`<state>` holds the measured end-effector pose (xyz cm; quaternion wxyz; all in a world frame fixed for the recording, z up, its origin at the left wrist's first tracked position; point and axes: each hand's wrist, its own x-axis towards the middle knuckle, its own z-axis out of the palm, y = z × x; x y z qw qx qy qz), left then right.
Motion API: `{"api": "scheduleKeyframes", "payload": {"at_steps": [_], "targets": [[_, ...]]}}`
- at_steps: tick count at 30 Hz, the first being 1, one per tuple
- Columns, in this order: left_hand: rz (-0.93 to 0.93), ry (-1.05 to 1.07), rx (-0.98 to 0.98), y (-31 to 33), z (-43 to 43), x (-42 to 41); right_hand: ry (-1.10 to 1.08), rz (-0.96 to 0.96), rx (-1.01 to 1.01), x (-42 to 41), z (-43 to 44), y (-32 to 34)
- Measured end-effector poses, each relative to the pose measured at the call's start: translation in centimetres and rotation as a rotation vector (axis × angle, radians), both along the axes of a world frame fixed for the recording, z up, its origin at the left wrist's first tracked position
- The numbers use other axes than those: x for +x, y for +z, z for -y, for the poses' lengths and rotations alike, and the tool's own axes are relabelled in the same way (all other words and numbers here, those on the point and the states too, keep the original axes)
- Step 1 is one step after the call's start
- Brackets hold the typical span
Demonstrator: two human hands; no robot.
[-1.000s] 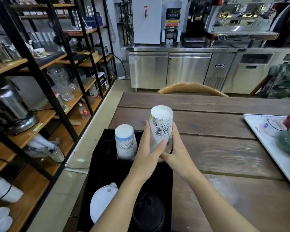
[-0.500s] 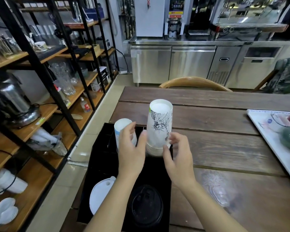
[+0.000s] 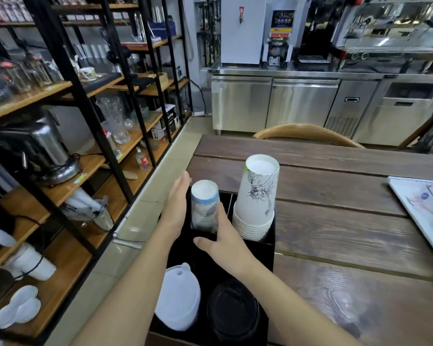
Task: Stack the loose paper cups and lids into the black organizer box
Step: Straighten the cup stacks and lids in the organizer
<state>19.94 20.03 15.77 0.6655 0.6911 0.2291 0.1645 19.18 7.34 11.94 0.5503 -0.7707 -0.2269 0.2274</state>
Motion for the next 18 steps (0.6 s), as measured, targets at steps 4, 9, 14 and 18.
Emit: {"api": "scheduleKeyframes", "payload": {"at_steps": [4,9,14,18], "targets": [[-0.099,-0.113,-0.042,-0.2,-0.5,0.4,-0.006,-0.048,0.026,0.1,-0.7,0.6],[-0.106,-0.185,-0.083,-0.9,-0.3,0.0,-0.044,-0.085,0.035,0.4,-1.6,0.2],[-0.054,-0.111,-0.062,-1.9,-0.5,-0.6,-0.086,-0.074,-0.015,1.1,-2.1,-0.6],[-0.018,-0.078,-0.03,-2.3,0.0,-1.3,-0.101,-0.108,-0.009,1.9,-2.5,-0.1]]}}
